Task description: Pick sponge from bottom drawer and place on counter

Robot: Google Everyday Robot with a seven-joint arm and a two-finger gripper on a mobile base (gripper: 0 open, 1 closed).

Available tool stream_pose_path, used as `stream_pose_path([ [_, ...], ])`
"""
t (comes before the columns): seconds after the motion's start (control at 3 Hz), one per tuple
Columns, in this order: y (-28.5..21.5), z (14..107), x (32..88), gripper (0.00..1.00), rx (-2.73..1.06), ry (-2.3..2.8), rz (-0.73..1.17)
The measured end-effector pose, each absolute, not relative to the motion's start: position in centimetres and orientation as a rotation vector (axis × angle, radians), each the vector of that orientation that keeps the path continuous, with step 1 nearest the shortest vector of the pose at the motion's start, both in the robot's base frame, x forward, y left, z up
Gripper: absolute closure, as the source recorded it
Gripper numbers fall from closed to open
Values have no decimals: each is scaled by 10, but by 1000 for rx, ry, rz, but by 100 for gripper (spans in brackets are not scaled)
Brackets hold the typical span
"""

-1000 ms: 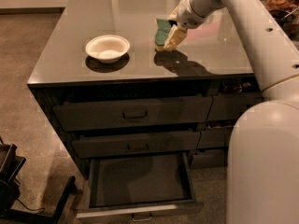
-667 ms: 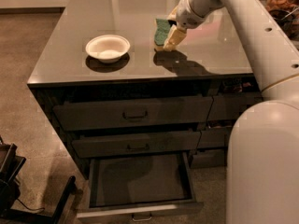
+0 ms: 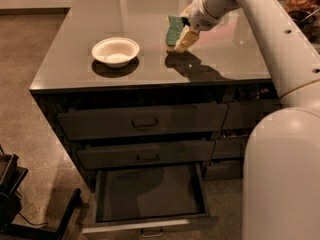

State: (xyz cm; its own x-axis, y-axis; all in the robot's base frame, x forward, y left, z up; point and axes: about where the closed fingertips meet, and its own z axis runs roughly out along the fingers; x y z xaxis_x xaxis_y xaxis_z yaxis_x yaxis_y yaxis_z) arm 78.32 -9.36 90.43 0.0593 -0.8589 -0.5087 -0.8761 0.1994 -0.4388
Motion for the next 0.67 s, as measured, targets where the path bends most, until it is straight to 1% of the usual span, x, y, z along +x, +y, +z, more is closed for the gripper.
stream_pose_path([
  [0.33, -94, 904, 783, 0, -1631, 1768, 31],
  [0.67, -94, 904, 783, 0, -1631, 1768, 31],
])
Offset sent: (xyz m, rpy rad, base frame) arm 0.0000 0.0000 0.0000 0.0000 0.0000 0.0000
